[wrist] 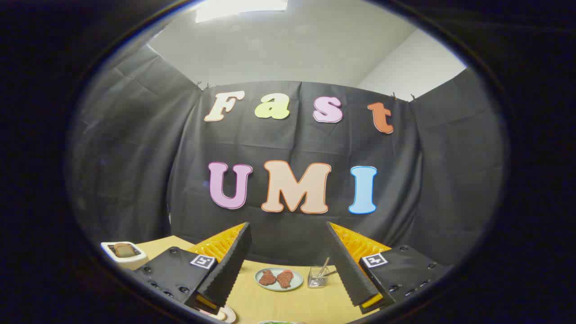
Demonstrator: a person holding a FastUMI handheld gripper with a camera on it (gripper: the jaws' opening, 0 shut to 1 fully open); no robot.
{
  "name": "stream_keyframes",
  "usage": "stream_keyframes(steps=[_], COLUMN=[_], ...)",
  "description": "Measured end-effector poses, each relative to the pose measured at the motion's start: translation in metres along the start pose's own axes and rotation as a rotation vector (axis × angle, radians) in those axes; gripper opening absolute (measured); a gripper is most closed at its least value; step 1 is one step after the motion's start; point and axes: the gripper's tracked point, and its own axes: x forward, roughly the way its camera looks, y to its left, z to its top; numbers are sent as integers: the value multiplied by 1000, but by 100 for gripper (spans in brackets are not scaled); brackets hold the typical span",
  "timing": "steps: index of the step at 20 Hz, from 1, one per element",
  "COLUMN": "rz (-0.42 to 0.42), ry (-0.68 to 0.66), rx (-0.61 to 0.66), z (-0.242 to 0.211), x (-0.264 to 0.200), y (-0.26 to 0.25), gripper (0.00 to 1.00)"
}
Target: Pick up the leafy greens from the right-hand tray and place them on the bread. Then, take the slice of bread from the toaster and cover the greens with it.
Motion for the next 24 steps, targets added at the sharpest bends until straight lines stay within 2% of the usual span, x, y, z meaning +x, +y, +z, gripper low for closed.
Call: stream_keyframes(steps=[15, 24], rz=[-19, 20], ry=[-22, 9], rx=[17, 10], z=[7, -5], x=[-5, -5], y=[-18, -17], gripper=[100, 100])
